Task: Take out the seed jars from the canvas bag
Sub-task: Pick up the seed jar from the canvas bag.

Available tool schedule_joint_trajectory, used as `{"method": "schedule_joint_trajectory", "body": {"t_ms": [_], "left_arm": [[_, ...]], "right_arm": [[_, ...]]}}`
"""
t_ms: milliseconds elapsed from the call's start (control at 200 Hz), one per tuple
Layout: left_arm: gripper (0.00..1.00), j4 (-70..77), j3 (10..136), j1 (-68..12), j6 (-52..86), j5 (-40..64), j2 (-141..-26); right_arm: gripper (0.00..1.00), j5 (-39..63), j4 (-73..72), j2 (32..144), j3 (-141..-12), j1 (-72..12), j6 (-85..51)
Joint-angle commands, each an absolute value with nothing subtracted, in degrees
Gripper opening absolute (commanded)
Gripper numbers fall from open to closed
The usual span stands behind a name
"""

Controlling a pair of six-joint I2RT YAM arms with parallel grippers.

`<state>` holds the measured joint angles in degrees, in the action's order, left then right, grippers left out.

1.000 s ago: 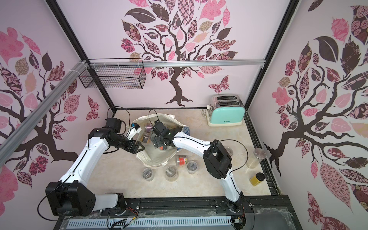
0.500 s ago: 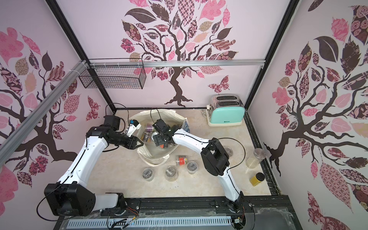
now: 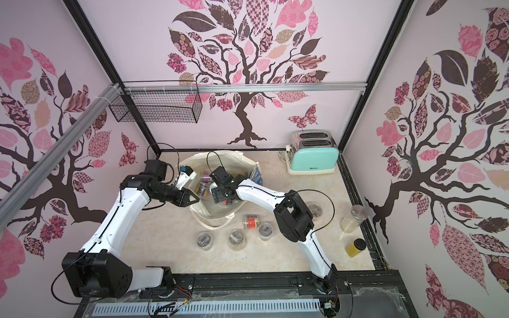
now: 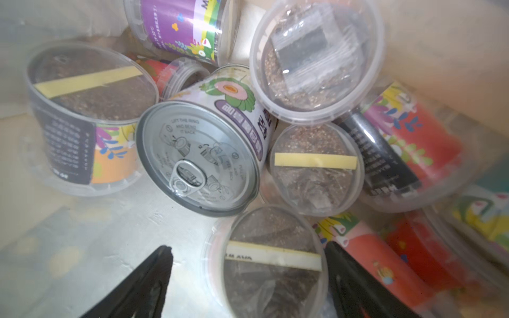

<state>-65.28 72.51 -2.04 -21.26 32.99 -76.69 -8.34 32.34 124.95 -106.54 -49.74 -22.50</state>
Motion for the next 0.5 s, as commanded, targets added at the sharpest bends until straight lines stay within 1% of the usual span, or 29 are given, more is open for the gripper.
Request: {"method": "schedule_joint_trajectory", "body": {"t_ms": [0,245,495], "left_arm": [[0.28,-66.01,72.5,-2.37,-21.93,34.62,-77.42],[0.26,-66.04,72.32,-2.36,-21.41,36.57,-78.15],[0.19,-66.2,71.74,-2.33,-21.4,38.32,-78.43]], "right_arm": [[0.89,-6.85,34.82,128.01,-107.39,-49.39,-24.75],[0.87,-5.18,34.59,128.26,-107.4,-49.46,-26.73],[0.86,-4.08,33.67,128.11,-107.48,-49.43,-28.03]]}}
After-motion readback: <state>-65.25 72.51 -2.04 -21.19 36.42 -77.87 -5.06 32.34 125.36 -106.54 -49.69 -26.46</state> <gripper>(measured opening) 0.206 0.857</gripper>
